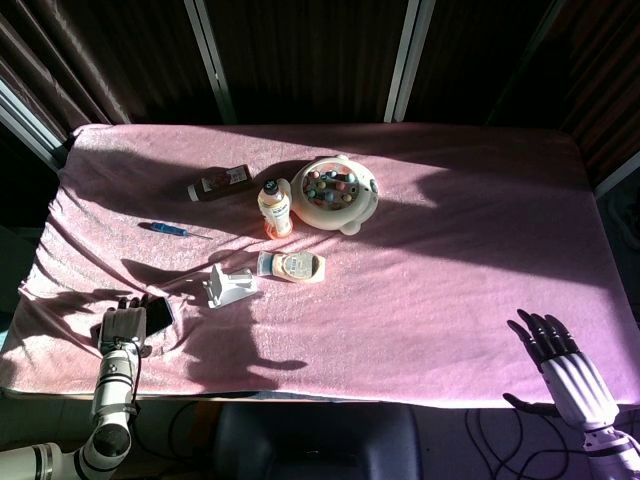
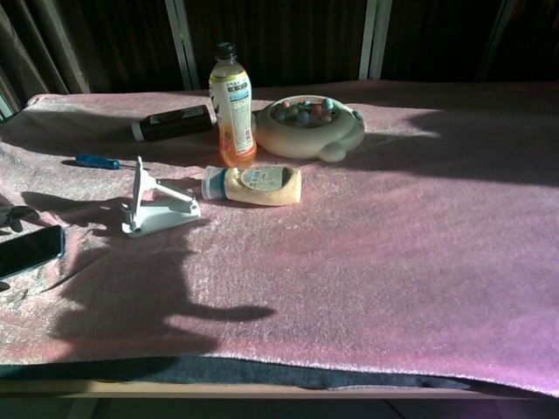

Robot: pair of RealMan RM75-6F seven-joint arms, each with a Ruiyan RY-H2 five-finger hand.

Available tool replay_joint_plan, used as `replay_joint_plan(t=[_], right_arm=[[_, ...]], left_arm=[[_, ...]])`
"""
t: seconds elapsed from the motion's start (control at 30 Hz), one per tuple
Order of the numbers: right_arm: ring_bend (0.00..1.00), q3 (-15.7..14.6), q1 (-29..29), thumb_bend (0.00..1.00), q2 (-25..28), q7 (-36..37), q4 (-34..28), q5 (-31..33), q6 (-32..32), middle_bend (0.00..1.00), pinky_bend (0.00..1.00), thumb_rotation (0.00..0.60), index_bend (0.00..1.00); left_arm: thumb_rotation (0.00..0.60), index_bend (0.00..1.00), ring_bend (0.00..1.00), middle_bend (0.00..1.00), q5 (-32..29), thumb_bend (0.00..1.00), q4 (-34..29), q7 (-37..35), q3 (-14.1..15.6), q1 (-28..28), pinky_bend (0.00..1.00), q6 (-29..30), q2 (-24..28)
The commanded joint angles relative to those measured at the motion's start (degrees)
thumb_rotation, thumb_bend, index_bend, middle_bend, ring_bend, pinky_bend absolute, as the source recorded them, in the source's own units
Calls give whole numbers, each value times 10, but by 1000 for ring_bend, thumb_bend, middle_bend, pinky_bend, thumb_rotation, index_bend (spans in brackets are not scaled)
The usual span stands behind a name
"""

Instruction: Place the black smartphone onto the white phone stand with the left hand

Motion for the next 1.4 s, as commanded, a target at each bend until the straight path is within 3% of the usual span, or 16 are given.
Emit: replay_joint_plan(t=[0.03,0.5,0.77,1.23,1.4], right_arm=[[0,2,-2,238,-1,2,2,-1,1,0,0,600,0],[0,8,-5,238,-1,3,4,-3,-5,0,0,600,0],[0,9,-5,238,-1,-3,1,-3,-14,0,0,600,0],[0,12,-7,238,0,-6,-1,-2,-20,0,0,600,0],[0,13,-7,239,0,-8,-3,-2,-22,0,0,600,0]], left_arm=[[600,92,69,135,-14,236,6,-5,6,-10,238,-11,5],[600,151,103,199,-52,240,26,-39,20,-39,245,-44,18],[600,254,212,386,-64,245,31,-52,29,-57,244,-66,28],[600,264,254,438,-108,253,53,-62,52,-86,247,-97,38],[600,298,303,523,-121,256,60,-72,60,-93,252,-122,44]])
